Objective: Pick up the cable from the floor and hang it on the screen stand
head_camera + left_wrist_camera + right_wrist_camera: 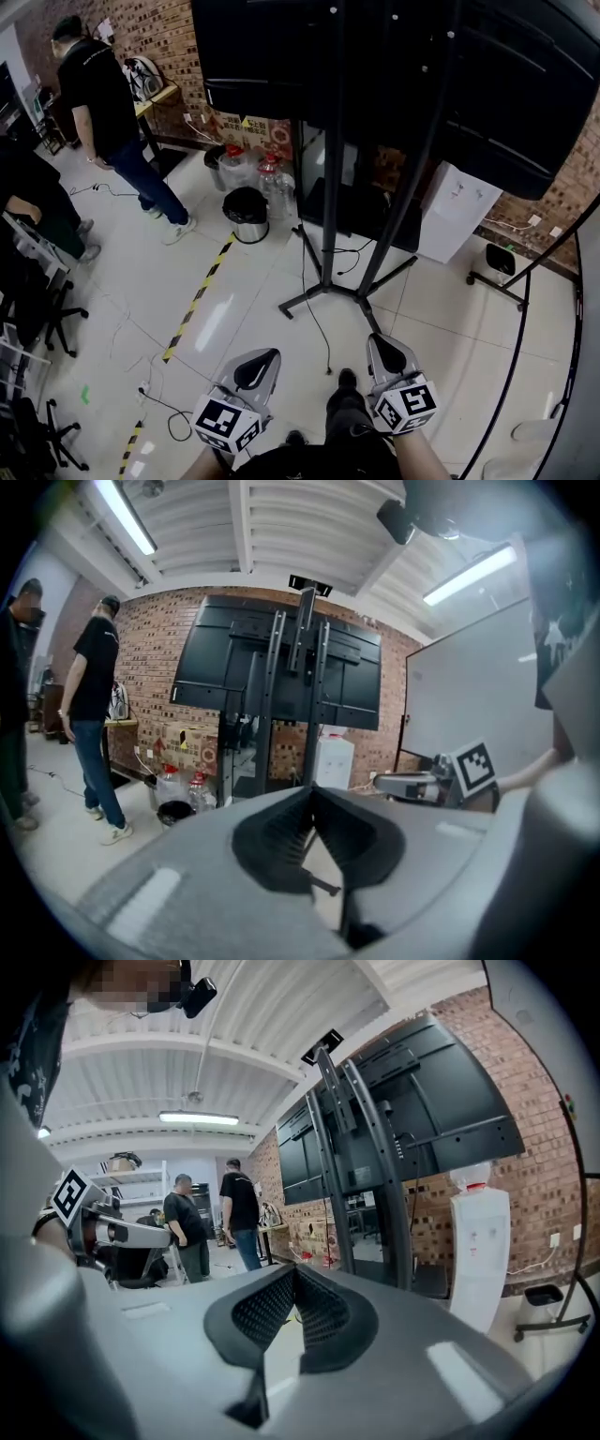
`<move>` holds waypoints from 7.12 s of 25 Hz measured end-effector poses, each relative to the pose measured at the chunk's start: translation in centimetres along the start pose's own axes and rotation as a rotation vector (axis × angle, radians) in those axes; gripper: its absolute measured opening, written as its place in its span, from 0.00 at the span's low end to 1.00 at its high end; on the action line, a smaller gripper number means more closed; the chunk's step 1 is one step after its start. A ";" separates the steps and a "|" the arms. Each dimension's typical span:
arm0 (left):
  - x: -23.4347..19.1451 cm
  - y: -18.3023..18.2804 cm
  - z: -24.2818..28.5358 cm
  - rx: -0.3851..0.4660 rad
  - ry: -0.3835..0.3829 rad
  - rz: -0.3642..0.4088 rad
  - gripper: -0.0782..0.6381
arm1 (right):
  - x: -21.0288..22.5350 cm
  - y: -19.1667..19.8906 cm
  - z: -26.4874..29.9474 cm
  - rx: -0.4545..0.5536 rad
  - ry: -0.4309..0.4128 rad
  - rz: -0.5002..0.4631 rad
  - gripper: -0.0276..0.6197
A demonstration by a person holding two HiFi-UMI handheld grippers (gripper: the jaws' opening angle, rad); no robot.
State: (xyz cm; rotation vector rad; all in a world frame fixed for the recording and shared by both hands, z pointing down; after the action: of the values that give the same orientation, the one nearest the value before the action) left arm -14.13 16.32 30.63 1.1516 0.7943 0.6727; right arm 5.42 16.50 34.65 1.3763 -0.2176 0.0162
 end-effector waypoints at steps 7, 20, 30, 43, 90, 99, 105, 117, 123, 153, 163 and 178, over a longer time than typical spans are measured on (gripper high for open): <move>-5.2 -1.4 8.1 -0.059 -0.113 -0.046 0.12 | 5.9 -0.6 8.7 -0.039 -0.084 -0.064 0.05; -12.5 1.0 15.9 -0.089 -0.203 -0.091 0.12 | 8.4 6.5 18.2 -0.164 -0.155 -0.104 0.05; -20.6 12.0 18.3 -0.125 -0.177 -0.118 0.12 | 6.5 18.8 24.5 -0.261 -0.183 -0.156 0.05; -27.4 31.8 19.2 -0.223 -0.168 -0.192 0.12 | 6.6 40.2 32.3 -0.499 -0.238 -0.211 0.11; -35.0 48.5 25.2 -0.199 -0.164 -0.307 0.12 | 5.8 65.7 37.4 -0.894 -0.436 -0.327 0.08; -31.5 37.9 23.5 -0.204 -0.149 -0.301 0.12 | 3.5 51.6 34.8 -0.808 -0.450 -0.319 0.07; -29.5 29.3 22.1 -0.203 -0.132 -0.275 0.12 | 2.3 40.3 32.6 -0.699 -0.419 -0.349 0.07; -24.0 12.0 23.9 -0.110 -0.033 -0.202 0.12 | 2.2 16.4 28.8 -0.442 -0.365 -0.522 0.07; -20.1 4.9 25.4 -0.083 0.034 -0.163 0.12 | 3.4 5.2 26.9 -0.256 -0.265 -0.470 0.07; -5.1 -29.1 30.9 0.165 0.464 0.145 0.12 | 8.7 -38.4 16.4 0.288 -0.033 -0.591 0.07; -3.0 -40.6 32.5 0.302 0.490 0.288 0.12 | 9.9 -53.0 15.6 0.429 0.053 -0.780 0.07; -2.7 -47.9 35.3 0.324 0.459 0.350 0.12 | 14.5 -64.8 16.7 0.343 0.144 -0.721 0.07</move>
State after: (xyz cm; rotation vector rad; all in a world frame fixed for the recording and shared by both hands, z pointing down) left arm 16.50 -17.51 -7.61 1.4727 1.1294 1.1573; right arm 26.16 -14.20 -22.90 1.7210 0.4278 -0.4644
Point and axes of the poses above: the fingertips, and each gripper's own axes: z forward along the fingers, x to its right, y out of its underside, the point moved 2 cm from there along -z, backward along the fingers, and after that the axes turned 10 degrees about y, right-handed, at the moved point
